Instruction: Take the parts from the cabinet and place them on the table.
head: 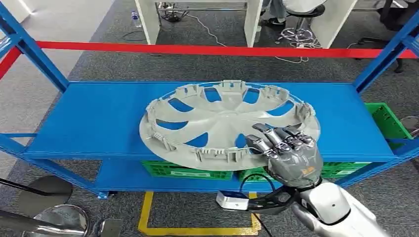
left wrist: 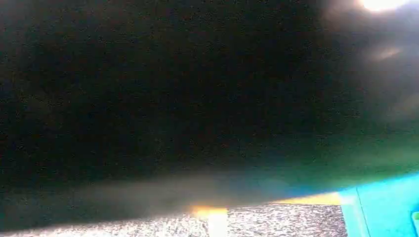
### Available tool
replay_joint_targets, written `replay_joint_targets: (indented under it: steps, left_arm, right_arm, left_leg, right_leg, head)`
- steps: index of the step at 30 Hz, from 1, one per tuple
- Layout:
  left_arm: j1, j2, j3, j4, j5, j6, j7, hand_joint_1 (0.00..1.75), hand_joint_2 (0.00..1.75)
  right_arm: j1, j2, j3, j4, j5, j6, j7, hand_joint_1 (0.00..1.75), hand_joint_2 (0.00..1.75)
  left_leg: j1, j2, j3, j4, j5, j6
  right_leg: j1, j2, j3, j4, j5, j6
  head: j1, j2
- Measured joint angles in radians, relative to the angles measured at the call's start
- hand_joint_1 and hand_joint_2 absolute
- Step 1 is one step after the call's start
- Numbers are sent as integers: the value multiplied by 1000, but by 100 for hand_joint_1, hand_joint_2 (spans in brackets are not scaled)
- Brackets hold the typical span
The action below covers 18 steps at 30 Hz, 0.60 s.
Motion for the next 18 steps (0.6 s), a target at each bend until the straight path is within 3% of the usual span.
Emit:
replay_joint_targets:
  steps: [18]
  left_arm:
    - [1,0,4,0,-29,10,3,0,0]
  right_arm:
    - [-4,8,-14,-21,-16,0,-18,175,175]
  left_leg:
    - [0,0,0,0,0,0]
  right_leg:
    - [0,0,0,0,0,0]
  head:
    - [0,0]
